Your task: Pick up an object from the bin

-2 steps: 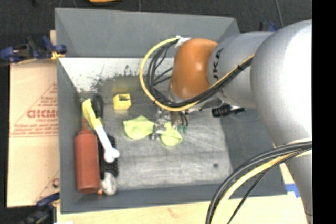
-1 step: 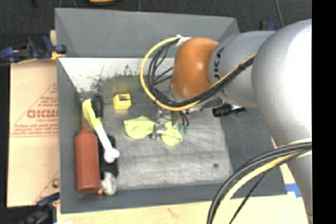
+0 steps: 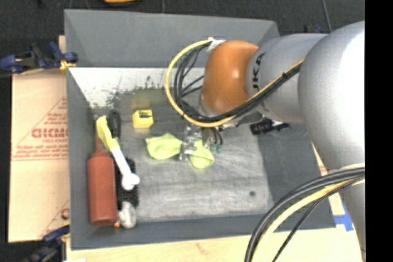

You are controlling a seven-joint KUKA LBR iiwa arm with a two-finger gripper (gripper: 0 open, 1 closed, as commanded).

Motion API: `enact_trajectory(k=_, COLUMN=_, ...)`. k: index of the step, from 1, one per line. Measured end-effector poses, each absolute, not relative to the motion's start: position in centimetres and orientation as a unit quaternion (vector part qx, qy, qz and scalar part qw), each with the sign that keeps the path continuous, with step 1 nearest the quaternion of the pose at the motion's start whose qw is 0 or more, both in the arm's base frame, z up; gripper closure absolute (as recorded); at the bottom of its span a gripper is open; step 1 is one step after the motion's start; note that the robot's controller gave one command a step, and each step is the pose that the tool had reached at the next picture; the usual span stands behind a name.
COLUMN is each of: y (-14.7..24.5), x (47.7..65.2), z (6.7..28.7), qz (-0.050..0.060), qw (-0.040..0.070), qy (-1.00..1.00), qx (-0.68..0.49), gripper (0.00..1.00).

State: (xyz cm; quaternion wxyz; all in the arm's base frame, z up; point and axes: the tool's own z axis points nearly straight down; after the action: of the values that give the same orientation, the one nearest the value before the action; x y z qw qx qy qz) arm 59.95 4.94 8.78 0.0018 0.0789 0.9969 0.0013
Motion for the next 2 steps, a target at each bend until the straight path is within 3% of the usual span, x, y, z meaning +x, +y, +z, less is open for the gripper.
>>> enact_trajectory(k=2, y=4.9, x=59.8, z=11.2, qz=0.001, qw=-0.002, qy=0.997, qx=0.079, gripper=1.0)
